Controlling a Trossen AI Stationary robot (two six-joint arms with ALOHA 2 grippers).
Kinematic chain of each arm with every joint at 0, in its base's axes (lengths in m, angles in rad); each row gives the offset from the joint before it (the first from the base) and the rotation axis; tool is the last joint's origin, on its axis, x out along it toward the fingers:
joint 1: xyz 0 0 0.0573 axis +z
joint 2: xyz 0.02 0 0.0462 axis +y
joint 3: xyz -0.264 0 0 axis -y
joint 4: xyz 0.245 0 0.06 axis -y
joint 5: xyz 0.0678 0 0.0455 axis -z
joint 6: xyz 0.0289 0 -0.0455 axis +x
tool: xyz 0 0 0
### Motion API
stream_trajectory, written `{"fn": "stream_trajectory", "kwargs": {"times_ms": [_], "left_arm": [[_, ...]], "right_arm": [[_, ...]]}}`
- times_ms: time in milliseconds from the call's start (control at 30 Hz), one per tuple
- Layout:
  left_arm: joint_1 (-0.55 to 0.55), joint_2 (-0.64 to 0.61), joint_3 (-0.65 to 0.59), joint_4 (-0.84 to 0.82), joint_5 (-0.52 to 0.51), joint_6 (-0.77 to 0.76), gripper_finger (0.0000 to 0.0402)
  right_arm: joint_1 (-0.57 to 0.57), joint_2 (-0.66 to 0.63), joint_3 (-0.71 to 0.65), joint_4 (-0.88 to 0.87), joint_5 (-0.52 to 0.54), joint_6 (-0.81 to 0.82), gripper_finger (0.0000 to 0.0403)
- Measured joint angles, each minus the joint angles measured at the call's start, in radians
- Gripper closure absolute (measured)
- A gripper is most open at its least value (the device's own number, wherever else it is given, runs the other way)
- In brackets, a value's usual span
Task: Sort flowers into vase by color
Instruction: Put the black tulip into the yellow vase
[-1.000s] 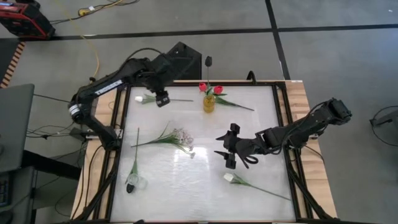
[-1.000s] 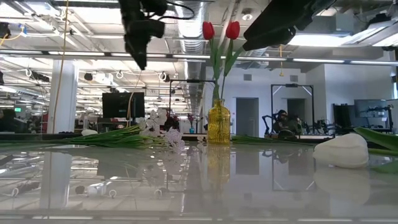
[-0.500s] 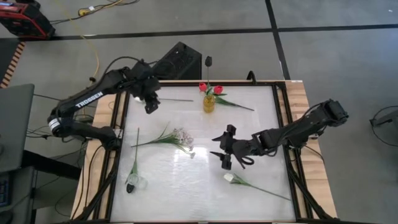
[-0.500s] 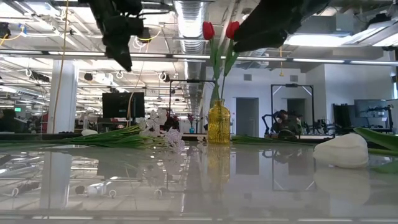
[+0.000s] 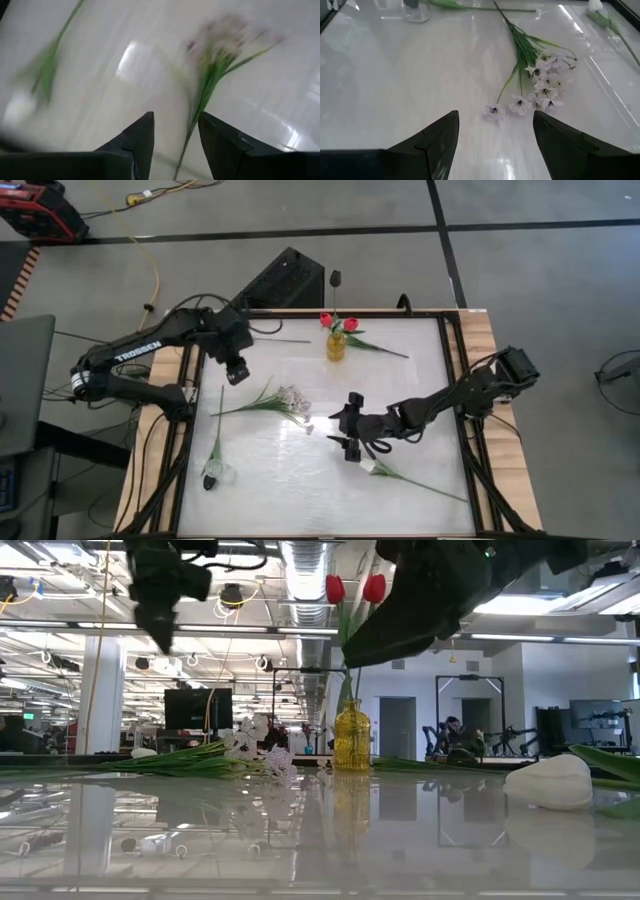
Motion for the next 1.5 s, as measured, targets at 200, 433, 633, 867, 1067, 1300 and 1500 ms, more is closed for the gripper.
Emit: {"fn": "stream_trajectory", "kwargs": {"times_ms": [200, 433, 633, 867, 1067, 1300, 1500], "left_arm": [[-0.067, -0.047, -0.042, -0.108, -0.041, -0.239, 0.0264], [-0.179, -0.104, -0.261, -0.092, 0.043, -0.467, 0.0265], [-0.31, -0.124, -0.404, -0.049, 0.098, -0.617, 0.0265], [-0.445, -0.099, -0.442, 0.077, 0.095, -0.75, 0.0265], [-0.558, -0.079, -0.442, 0.115, 0.076, -0.864, 0.0265], [-0.722, -0.076, -0.442, 0.135, -0.01, -1.112, 0.0265], [-0.861, -0.076, -0.442, 0.141, -0.079, -1.327, 0.0265]], "right_arm": [[0.0, -0.002, 0.0, 0.007, -0.005, -0.001, 0.0121], [0.0, -0.002, 0.0, 0.014, -0.007, -0.008, 0.0121], [0.0, -0.002, 0.0, 0.017, -0.034, 0.005, 0.0121], [0.008, -0.002, 0.0, 0.025, -0.053, 0.071, 0.0121], [0.038, 0.012, 0.001, 0.049, -0.052, 0.094, 0.0121], [0.062, 0.031, 0.001, 0.057, -0.051, 0.131, 0.0121], [0.062, 0.032, 0.001, 0.056, -0.051, 0.125, 0.0121]]}}
